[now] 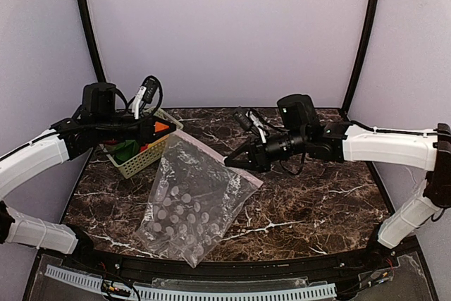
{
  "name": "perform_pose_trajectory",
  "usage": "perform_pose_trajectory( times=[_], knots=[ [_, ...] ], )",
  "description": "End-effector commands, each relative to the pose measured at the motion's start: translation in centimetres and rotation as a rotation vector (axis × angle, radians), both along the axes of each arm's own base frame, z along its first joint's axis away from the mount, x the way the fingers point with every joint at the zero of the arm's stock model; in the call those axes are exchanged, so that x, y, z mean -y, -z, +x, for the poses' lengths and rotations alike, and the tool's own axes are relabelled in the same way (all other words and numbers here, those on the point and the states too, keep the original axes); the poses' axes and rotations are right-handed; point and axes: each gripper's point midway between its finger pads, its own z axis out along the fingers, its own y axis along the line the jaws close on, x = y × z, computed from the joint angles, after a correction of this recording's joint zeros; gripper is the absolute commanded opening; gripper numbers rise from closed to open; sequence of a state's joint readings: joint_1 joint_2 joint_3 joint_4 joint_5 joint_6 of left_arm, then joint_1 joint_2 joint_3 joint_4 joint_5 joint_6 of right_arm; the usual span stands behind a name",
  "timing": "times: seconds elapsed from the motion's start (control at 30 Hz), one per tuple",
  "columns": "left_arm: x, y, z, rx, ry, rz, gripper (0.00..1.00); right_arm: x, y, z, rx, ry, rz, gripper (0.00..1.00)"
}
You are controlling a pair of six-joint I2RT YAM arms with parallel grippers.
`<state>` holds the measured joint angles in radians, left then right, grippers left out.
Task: Place the food in the zip-top bag and seal the zipper
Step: Unzip the zipper from the zipper food storage bag.
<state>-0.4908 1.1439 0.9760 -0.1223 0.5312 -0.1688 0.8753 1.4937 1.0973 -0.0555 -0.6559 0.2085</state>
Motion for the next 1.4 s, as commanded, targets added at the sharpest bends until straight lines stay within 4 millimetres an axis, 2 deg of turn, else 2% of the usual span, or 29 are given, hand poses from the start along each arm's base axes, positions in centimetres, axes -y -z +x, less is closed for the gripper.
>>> perform_pose_trajectory(
  times=[0.0,1.37],
  knots=[
    [-4.2,-2.4,3.2,0.106,-0.221,0.002,0.01,2.2,3.6,-2.5,-0.149,-0.035,-0.127,0.00],
    [-6.6,-2.7,4.5,0.104,-0.308,-0.006,0.01,3.5,4.5,-3.0,-0.172,-0.005,-0.156,0.00]
  ],
)
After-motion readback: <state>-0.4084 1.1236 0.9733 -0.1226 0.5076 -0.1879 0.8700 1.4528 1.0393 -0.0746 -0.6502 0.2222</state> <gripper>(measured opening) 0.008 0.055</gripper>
